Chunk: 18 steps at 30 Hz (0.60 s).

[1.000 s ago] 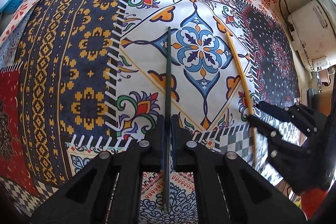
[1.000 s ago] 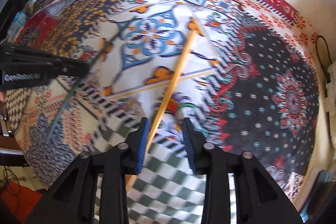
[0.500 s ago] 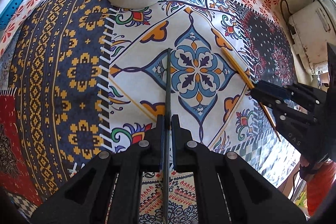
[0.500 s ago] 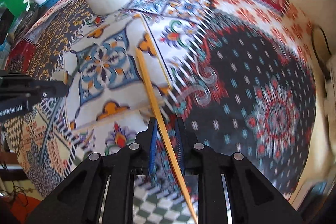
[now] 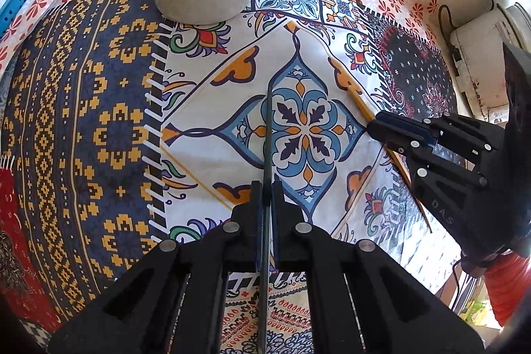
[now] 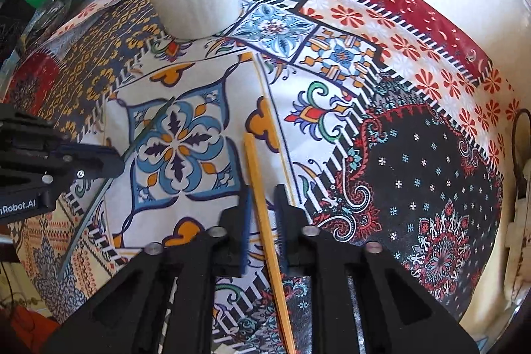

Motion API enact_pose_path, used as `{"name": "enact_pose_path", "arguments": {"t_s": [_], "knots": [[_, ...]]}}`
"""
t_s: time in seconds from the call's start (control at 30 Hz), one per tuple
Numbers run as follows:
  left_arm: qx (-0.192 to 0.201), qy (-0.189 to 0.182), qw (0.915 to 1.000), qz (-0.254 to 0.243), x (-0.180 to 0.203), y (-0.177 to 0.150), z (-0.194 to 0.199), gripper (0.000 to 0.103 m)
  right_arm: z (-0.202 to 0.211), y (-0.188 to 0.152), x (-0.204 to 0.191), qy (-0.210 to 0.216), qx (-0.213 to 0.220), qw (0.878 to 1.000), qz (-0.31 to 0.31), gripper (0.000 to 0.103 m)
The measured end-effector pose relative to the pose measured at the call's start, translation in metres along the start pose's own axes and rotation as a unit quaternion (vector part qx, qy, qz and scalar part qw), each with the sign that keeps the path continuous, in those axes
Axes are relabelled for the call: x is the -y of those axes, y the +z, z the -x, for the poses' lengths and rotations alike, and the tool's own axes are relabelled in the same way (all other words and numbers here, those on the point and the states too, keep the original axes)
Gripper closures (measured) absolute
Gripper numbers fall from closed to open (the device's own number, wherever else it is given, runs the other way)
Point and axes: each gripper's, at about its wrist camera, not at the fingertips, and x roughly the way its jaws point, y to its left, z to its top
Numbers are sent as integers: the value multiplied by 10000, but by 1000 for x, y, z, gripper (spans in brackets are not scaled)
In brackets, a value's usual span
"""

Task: Organize utensils
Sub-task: 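Grasp a dark green stick with the left tool while the right tool grasps a yellow wooden stick, then lift both held sticks upright and carry them toward the white cup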

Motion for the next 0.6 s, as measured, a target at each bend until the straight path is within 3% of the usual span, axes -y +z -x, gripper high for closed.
{"name": "enact_pose_path", "arguments": {"t_s": [0.2, 0.4, 0.6], "knots": [[63, -3, 9999, 151, 0, 0, 4, 100, 13, -1, 22, 134, 224, 9981, -557, 97], [652, 151, 9978, 12, 9, -12, 48, 100, 59, -6, 34, 117, 862, 9919, -931, 97], [1357, 187, 9905, 109, 14, -25, 97, 100, 110, -24, 42, -17, 1516, 9819, -1135, 97]]}}
